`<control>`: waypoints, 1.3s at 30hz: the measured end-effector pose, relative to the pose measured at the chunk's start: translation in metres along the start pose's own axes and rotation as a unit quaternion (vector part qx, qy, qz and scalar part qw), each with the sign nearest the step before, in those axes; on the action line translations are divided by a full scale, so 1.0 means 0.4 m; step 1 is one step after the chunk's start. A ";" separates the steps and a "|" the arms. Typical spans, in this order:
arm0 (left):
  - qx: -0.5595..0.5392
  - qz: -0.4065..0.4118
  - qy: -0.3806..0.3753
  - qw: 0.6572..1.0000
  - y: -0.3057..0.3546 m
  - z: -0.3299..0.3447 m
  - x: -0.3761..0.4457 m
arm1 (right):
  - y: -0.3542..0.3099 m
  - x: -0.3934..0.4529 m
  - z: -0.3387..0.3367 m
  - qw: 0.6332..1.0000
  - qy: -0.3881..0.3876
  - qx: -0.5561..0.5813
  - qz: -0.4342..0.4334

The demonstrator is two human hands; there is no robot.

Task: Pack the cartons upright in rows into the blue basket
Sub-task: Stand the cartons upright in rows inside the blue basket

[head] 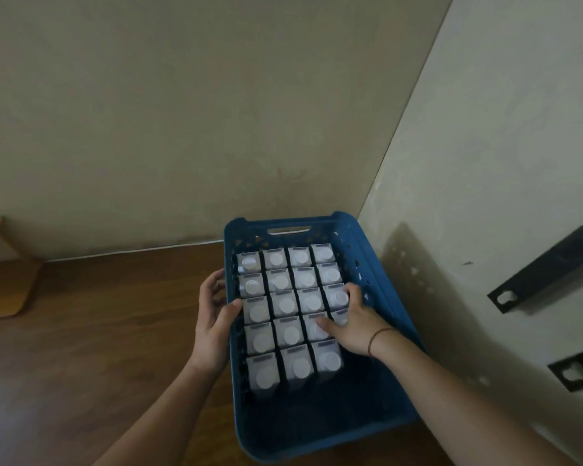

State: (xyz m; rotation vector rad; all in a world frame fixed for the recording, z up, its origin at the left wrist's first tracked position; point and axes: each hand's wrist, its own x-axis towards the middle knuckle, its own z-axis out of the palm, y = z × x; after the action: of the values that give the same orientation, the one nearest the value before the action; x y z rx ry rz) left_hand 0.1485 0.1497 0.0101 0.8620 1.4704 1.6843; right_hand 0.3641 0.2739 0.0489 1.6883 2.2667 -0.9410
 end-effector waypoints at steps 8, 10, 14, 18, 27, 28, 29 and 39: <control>0.192 -0.092 -0.029 0.977 0.002 -0.159 -0.043 | -0.277 -0.072 -0.048 0.939 0.202 -0.211 -0.181; 0.298 -0.105 -0.003 0.949 -0.006 -0.236 -0.079 | -0.390 -0.094 0.000 0.918 0.210 -0.182 -0.284; 0.492 -0.132 0.024 0.860 -0.036 -0.424 -0.189 | -0.603 -0.147 0.145 0.893 0.120 -0.164 -0.402; 0.586 -0.160 0.065 0.792 -0.016 -0.566 -0.313 | -0.749 -0.185 0.326 0.876 -0.039 -0.249 -0.412; 0.576 -0.313 0.271 0.705 -0.027 -0.722 -0.555 | -0.867 -0.248 0.691 0.815 -0.279 -0.321 -0.394; 0.548 -0.348 0.276 0.709 -0.032 -0.730 -0.570 | -0.867 -0.250 0.718 0.816 -0.288 -0.314 -0.391; 0.513 -0.373 0.281 0.720 -0.039 -0.735 -0.583 | -0.866 -0.253 0.741 0.818 -0.295 -0.306 -0.387; 0.407 -0.123 0.327 0.844 -0.048 -0.653 -0.560 | -0.815 -0.247 0.703 0.909 -0.294 -0.011 -0.294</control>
State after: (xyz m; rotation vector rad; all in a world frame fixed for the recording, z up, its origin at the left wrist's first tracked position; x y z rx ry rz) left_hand 0.0414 -0.1729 -0.0461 0.4428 2.7439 1.1597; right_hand 0.0370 -0.0190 0.0003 0.5486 2.3216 -1.3017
